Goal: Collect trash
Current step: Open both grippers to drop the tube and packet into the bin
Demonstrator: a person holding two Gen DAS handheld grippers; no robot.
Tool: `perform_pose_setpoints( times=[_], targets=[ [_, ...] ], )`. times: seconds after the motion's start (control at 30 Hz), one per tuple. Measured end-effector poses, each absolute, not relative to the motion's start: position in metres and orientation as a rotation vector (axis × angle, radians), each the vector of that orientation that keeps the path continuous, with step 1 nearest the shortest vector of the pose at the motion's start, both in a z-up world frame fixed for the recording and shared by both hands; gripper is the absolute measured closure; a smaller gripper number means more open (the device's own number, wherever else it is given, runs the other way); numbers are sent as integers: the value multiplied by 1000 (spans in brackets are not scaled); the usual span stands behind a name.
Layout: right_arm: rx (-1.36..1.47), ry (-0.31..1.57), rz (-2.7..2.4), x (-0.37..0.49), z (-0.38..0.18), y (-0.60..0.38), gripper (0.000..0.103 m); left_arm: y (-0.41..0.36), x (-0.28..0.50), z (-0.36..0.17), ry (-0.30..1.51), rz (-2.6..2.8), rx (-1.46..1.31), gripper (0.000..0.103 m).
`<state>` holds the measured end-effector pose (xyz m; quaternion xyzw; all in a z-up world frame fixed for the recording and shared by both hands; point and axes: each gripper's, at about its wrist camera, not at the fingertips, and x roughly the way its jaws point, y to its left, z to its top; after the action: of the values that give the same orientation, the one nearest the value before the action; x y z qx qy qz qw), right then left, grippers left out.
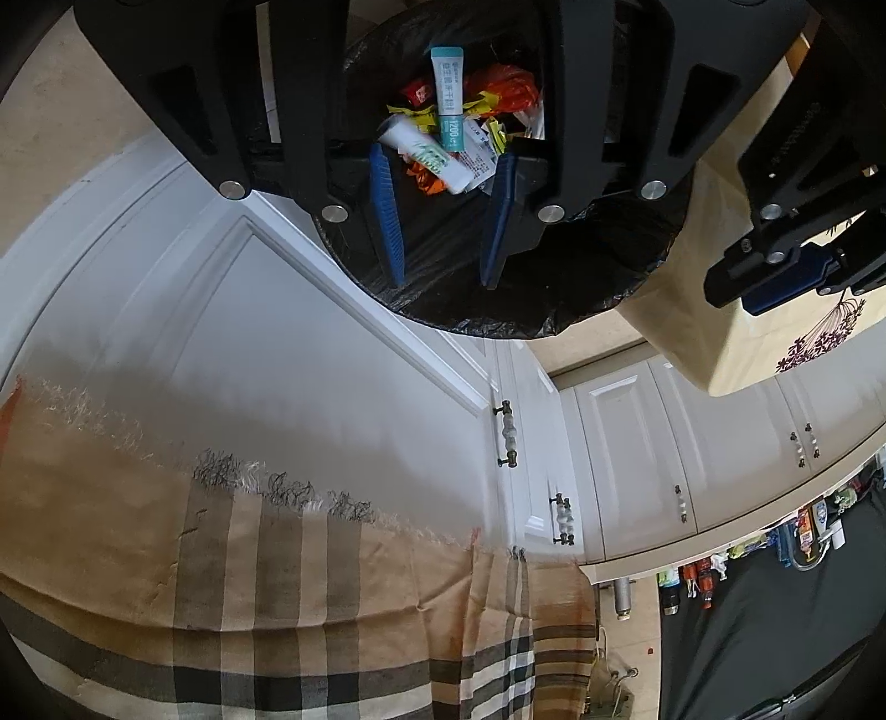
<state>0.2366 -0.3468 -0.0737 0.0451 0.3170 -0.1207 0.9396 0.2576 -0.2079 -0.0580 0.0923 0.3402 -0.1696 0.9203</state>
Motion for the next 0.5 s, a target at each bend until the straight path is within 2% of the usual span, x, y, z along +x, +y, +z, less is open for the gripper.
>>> perform_pose_setpoints(
  times=[0.13, 0.2, 0.33, 0.4, 0.5],
  targets=[
    [91, 647, -252, 235, -73, -346, 73, -208, 257, -56, 693, -349, 186, 65],
    [91, 644, -257, 233, -72, -346, 66, -207, 257, -55, 686, -347, 185, 60],
    [90, 638, -266, 231, -70, -344, 63, -205, 256, -51, 672, -342, 178, 53],
    [90, 634, -271, 229, -69, -344, 56, -204, 254, -49, 661, -338, 179, 49],
    [88, 624, -280, 224, -65, -343, 50, -200, 250, -46, 649, -334, 175, 45]
  ],
)
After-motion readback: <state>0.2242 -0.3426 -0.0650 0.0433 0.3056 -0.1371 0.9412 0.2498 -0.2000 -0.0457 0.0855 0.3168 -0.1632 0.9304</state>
